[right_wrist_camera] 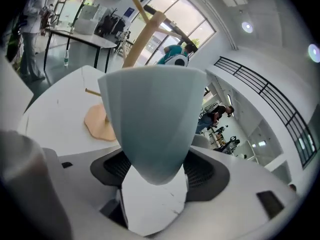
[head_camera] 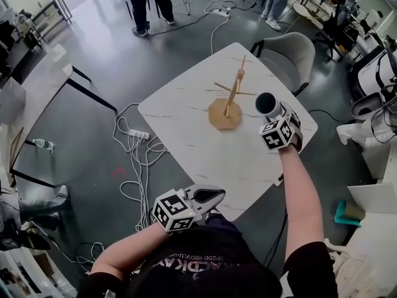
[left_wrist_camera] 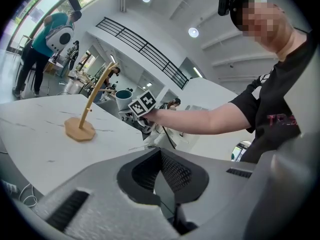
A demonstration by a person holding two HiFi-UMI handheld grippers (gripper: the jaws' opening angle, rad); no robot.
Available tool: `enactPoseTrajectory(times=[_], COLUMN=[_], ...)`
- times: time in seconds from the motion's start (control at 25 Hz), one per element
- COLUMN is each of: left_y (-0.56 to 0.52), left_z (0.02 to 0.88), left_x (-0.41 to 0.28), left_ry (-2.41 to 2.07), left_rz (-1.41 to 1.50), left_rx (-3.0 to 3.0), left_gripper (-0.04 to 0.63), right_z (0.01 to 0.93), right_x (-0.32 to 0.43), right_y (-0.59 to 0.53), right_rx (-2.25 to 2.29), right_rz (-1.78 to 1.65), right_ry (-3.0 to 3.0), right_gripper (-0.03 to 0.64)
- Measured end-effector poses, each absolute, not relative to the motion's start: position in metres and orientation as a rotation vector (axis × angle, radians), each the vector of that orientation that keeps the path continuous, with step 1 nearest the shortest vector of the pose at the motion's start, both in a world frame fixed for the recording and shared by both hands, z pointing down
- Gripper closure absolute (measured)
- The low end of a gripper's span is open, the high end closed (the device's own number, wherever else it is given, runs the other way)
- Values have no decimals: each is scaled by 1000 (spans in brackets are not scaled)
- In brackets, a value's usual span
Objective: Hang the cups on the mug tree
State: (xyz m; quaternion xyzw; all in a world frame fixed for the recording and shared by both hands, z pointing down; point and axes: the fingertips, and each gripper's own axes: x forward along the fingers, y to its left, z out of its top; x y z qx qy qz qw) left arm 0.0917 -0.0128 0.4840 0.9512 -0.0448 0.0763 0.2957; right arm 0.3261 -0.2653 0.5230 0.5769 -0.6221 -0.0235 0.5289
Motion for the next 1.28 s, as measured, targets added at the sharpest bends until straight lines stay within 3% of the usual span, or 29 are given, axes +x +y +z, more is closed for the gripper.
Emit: enactPoseTrajectory(times=[1.28], left_y=[-17], left_z=[476], left_x=[42], left_ry=[-96], left_rz=[94], left_rx=[2534], left_gripper=[598], right_z=[485], right_x=[310], right_y=[-293], right_rx=[742], right_rz=[-454], right_ry=[-781], right_gripper=[293])
